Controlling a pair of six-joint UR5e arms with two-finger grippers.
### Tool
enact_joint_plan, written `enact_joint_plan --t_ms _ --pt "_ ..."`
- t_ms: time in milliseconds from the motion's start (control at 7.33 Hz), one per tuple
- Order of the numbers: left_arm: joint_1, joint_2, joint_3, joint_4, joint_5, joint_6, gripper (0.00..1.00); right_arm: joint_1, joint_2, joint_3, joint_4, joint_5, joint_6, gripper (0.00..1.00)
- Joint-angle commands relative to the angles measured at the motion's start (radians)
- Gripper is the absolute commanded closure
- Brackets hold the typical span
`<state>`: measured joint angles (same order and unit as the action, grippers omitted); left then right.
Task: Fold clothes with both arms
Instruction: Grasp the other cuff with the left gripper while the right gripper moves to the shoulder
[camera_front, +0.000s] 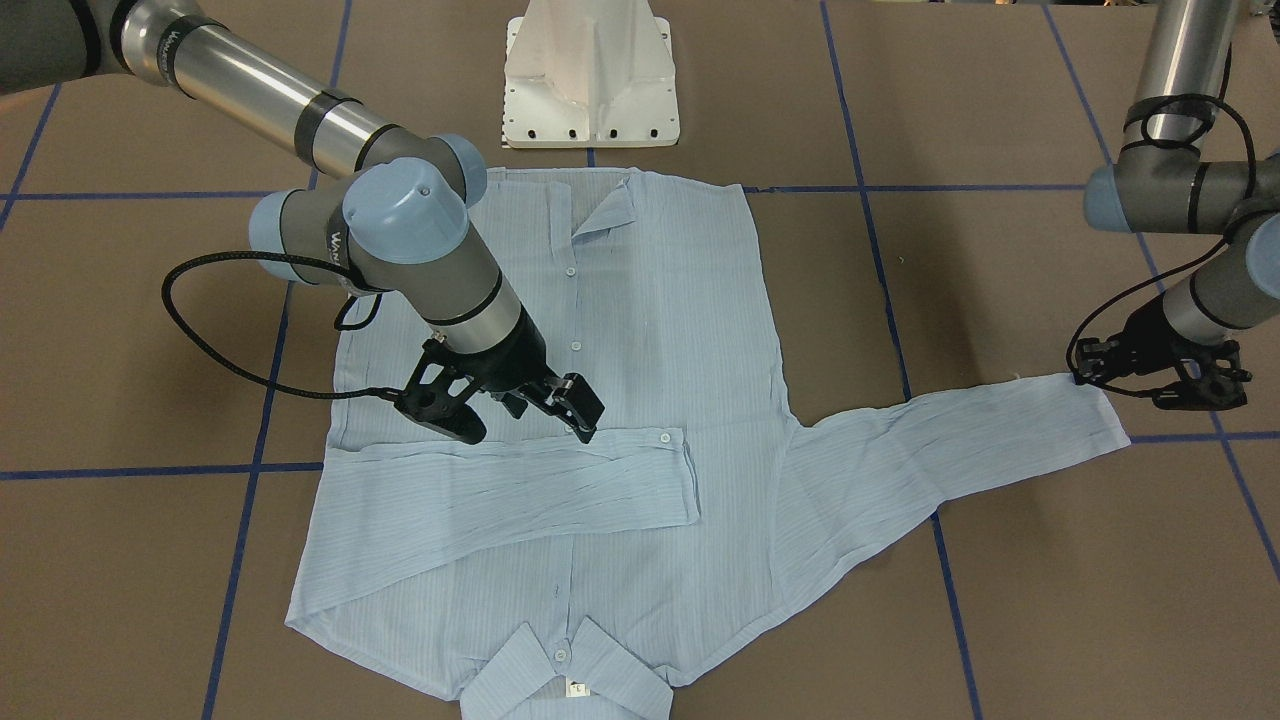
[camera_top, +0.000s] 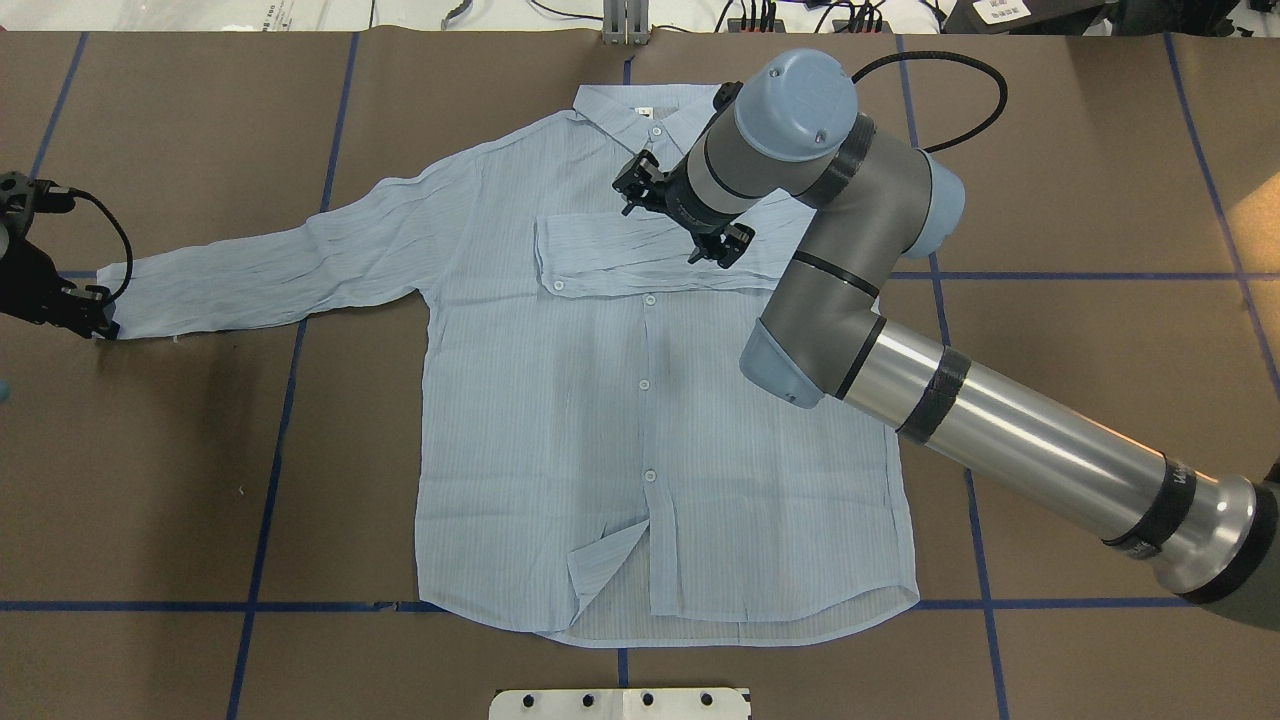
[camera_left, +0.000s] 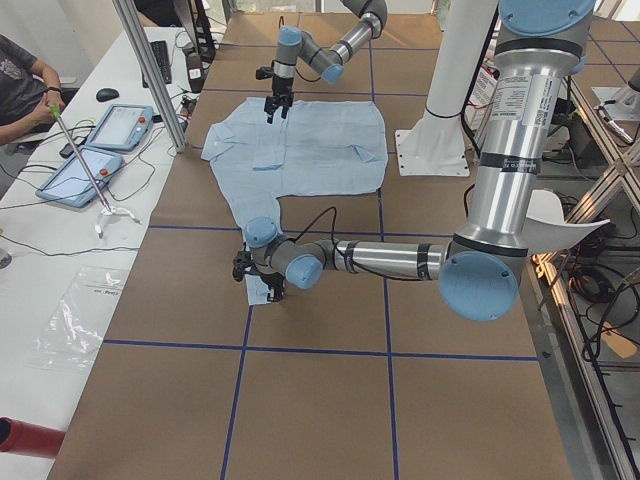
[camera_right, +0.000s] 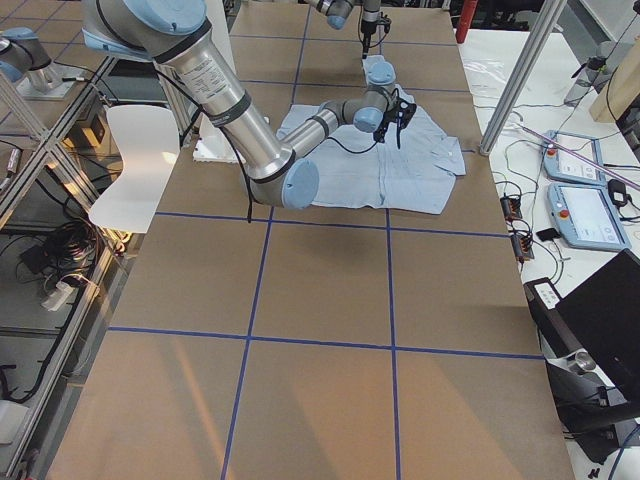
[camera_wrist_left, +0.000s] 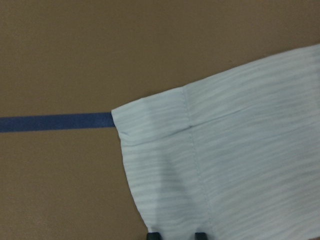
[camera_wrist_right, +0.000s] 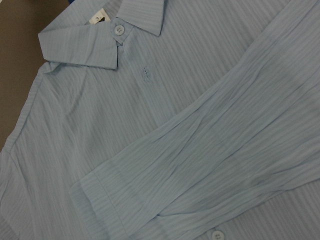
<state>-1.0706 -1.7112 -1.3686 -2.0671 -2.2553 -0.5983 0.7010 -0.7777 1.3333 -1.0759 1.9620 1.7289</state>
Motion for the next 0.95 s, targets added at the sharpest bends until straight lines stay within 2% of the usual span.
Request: enact_joint_plan --t_ms 0,273,409,545,818 --pt "-0.003 -0.002 -0.039 0.005 0.010 -0.006 1.00 0.002 -0.005 0.004 0.001 0.002 0.000 0.00" --pt "-0.006 -0.011 -0.098 0.016 0.008 -0.043 1.00 0.002 -0.021 0.017 0.001 0.006 -0.005 0.00" --pt "0.000 -0.030 -0.153 0.040 0.010 -0.140 1.00 0.014 -0.050 0.044 0.001 0.014 -0.005 0.00" --pt "0.000 -0.078 -0.197 0.074 0.006 -0.200 1.00 0.034 -0.089 0.072 0.002 0.020 -0.006 0.00" --pt "0.062 -0.184 -0.330 0.172 0.003 -0.372 1.00 0.075 -0.181 0.106 0.004 0.020 -0.140 0.00"
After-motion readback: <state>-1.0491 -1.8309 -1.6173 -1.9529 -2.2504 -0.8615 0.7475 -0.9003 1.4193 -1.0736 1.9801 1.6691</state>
